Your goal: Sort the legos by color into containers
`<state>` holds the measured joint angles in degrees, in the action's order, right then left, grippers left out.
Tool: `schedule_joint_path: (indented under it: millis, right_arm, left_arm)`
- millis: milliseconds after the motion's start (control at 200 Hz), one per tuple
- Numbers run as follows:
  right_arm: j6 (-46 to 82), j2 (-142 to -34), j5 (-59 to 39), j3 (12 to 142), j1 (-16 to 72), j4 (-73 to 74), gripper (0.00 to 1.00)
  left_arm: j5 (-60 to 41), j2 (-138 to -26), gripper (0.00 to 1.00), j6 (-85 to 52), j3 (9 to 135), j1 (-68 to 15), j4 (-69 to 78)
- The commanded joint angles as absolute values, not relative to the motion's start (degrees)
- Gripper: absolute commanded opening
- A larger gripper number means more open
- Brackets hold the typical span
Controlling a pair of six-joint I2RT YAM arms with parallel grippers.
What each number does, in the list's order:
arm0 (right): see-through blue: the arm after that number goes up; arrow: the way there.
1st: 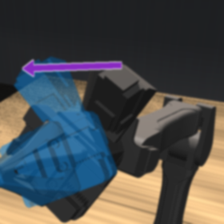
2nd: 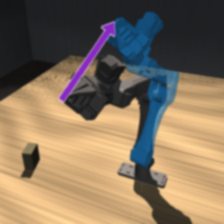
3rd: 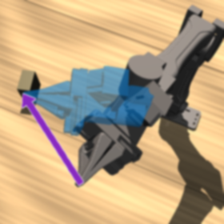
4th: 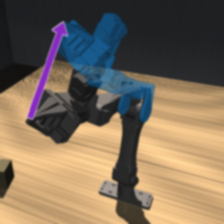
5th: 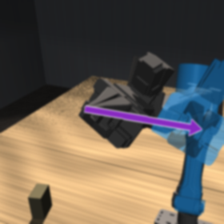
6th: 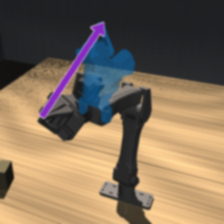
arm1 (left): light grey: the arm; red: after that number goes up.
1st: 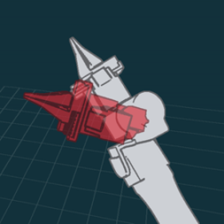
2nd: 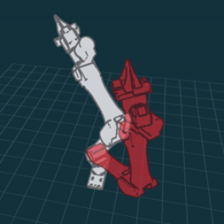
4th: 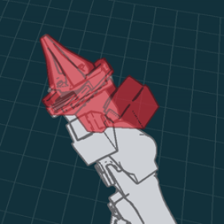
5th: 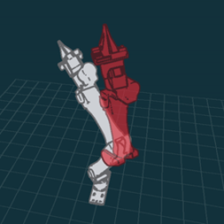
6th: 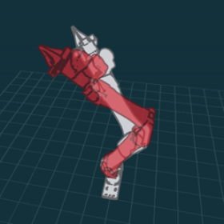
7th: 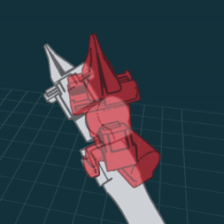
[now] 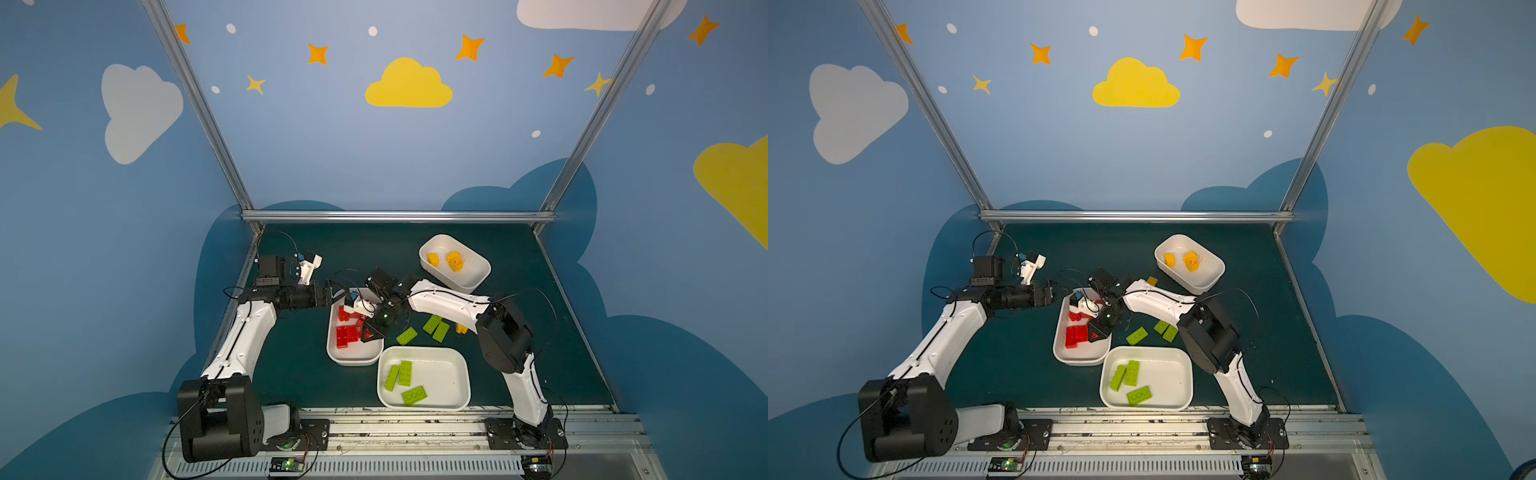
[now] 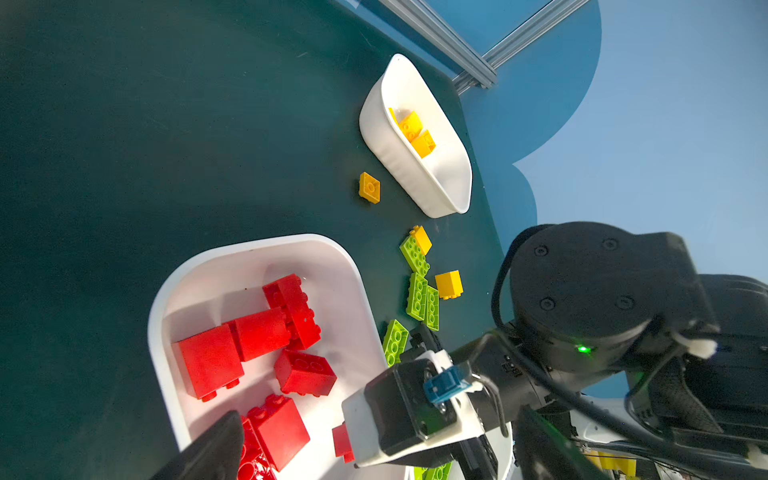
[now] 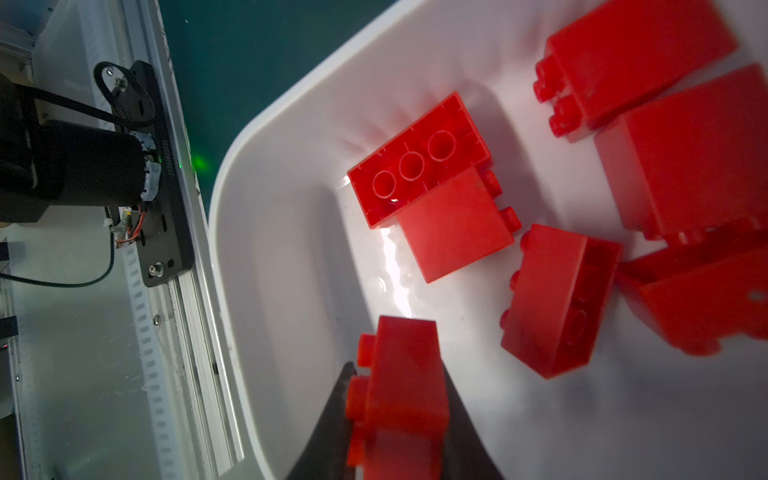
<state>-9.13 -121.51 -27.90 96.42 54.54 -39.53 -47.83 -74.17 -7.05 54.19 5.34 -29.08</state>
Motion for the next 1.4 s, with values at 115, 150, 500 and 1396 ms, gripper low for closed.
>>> schedule_joint_path:
  millis: [115, 150, 500, 1396]
  right_arm:
    - [-7.2, -116.8, -27.8, 94.6, 53.9, -38.1, 0.43]
    - [-6.8, -115.7, -27.8, 94.1, 53.5, -38.2, 0.44]
    - [-8.6, -101.6, -26.3, 84.1, 50.1, -39.9, 0.52]
    - [-19.5, -85.6, -16.3, 61.1, 55.9, -31.9, 0.58]
  left_arm:
    - [-48.9, -73.5, 0.99, -6.6, 53.7, 5.4, -29.7]
    - [-48.9, -73.6, 0.99, -6.5, 53.7, 5.4, -29.8]
    - [-48.6, -74.0, 0.99, -6.2, 54.7, 5.4, -30.3]
    - [-47.7, -74.6, 0.99, -5.2, 57.1, 5.5, -33.5]
